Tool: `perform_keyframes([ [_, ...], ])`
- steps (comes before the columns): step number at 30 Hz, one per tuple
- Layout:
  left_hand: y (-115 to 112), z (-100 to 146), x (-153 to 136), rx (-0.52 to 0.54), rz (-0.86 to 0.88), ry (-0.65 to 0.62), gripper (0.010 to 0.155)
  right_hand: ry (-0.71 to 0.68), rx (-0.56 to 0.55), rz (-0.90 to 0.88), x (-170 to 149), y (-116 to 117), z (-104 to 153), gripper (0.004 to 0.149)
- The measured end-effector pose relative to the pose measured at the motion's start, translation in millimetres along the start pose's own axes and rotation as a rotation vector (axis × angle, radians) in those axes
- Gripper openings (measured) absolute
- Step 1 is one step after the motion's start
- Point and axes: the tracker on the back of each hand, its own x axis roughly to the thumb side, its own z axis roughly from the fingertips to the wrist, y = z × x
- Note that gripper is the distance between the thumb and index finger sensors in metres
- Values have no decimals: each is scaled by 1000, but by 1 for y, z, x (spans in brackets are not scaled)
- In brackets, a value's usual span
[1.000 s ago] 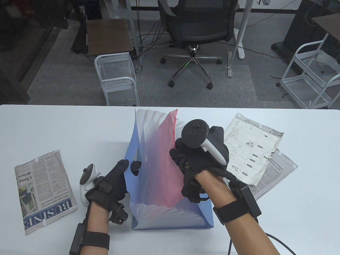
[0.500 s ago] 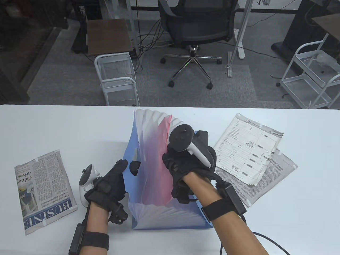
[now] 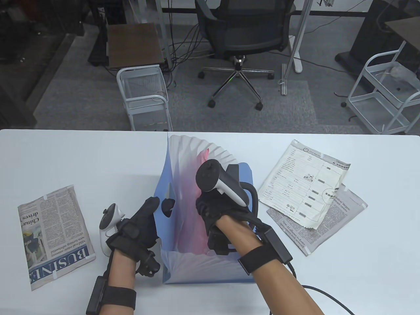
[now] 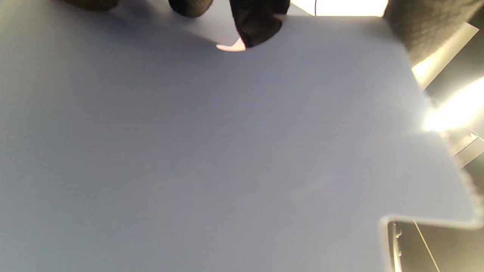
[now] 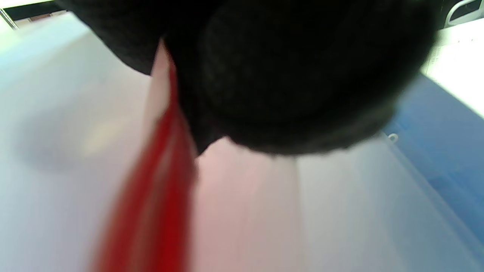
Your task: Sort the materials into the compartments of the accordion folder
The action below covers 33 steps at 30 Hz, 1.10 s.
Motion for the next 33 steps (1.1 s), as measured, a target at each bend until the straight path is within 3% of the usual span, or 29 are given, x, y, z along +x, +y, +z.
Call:
perform_keyframes([
  [13,-4,-2,-1,1,-7,4,74,6,36,20,-5,2,1,42],
  [17,-2,0,-1,0,7,-1,74,-29,39,-82,-15,-15,9,48],
  [19,-2,0,-1,-1,6,-2,74,-50,-14,-112,-21,-27,14,52],
  [21,-2,0,-1,-4,5,-1,74,-53,-112,-170,-32,-43,20,49],
  [26,-2,0,-1,-8,4,0,74,49,-213,-219,-75,-69,22,46],
  [33,-1,0,-1,-12,10,-2,74,265,-294,-228,-155,-72,11,53],
])
